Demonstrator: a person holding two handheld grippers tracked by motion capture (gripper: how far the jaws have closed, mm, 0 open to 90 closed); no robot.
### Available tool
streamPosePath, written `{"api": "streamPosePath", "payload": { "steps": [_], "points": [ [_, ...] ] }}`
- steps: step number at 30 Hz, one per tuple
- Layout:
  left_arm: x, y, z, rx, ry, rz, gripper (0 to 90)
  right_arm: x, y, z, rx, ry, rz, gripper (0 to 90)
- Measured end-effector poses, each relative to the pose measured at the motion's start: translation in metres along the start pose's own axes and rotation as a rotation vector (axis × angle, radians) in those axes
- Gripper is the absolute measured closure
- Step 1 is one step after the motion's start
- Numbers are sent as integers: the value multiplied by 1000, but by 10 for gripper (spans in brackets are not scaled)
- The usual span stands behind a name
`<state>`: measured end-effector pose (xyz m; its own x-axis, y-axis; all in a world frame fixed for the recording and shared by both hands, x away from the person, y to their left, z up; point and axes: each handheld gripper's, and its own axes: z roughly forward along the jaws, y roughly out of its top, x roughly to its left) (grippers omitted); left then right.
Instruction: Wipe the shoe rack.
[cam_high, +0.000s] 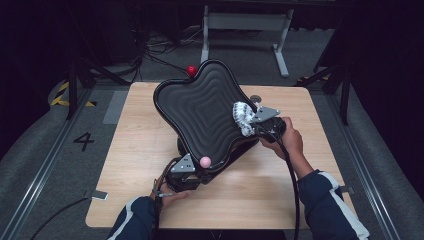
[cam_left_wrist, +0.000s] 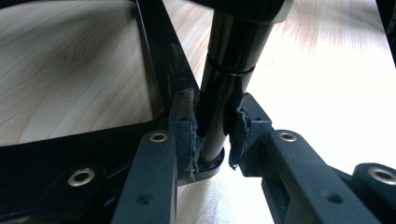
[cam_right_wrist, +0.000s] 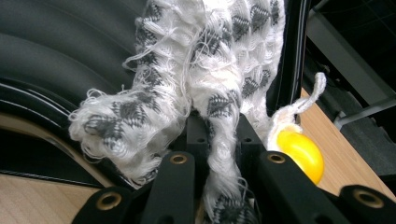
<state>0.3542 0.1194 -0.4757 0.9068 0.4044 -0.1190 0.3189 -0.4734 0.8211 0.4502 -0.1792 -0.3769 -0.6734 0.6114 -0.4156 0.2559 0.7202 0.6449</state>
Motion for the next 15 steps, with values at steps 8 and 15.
{"api": "streamPosePath", "payload": {
  "steps": [8, 15],
  "points": [
    [0, -1, 0, -1, 0, -4, 726, 10, 0, -7, -51, 53, -6, 812],
    [0, -1, 0, 1, 1, -2, 726, 34, 9, -23, -120, 121, -53, 813]
  ]
}}
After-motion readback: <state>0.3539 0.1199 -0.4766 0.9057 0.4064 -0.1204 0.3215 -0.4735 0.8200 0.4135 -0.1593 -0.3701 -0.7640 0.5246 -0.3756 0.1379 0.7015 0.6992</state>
